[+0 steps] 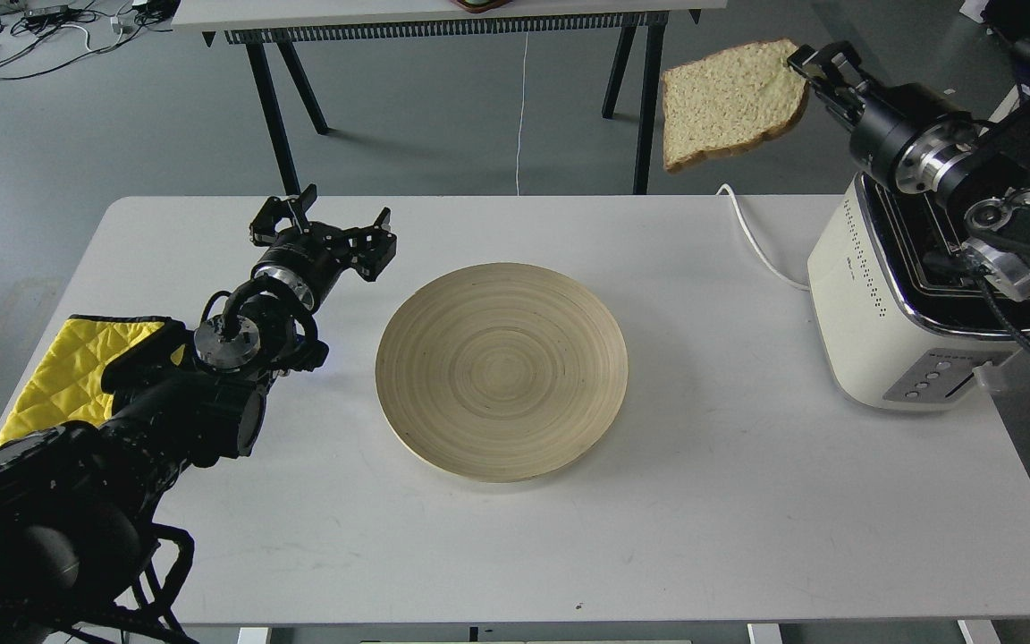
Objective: Put bread in toaster with right arm
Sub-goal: 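Carry the bread with the right gripper above the toaster slot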
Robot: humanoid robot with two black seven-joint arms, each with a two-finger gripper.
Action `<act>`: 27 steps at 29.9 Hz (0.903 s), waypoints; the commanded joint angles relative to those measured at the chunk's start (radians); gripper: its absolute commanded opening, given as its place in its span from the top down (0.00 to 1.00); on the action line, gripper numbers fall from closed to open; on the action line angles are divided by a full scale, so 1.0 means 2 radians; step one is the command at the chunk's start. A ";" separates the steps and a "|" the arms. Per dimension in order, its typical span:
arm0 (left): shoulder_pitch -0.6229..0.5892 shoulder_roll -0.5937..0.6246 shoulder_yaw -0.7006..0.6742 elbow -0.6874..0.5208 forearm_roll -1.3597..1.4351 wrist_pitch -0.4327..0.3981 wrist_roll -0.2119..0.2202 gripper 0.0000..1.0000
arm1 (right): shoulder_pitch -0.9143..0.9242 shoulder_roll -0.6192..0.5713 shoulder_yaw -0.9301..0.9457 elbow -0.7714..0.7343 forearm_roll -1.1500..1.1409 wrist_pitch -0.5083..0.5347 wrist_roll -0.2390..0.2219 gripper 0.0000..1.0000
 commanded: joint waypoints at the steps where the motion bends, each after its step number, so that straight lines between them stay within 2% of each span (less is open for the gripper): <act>1: -0.001 0.000 0.000 0.000 0.000 0.000 0.000 0.00 | 0.078 -0.046 -0.089 0.002 -0.001 0.005 0.001 1.00; 7: -0.001 0.000 0.000 -0.001 0.000 0.000 0.000 0.00 | 0.198 -0.076 -0.248 0.002 -0.015 0.005 0.004 1.00; 15: -0.001 0.000 0.000 -0.001 0.000 0.000 0.000 0.00 | 0.301 -0.079 -0.427 0.005 -0.015 0.005 0.005 1.00; 19: -0.001 0.000 0.000 0.000 0.000 0.000 0.000 0.00 | 0.307 -0.079 -0.470 0.008 -0.014 0.005 0.005 1.00; 27: -0.001 0.000 0.000 0.000 0.000 0.000 0.000 0.00 | 0.307 -0.080 -0.494 0.024 -0.008 0.005 0.000 1.00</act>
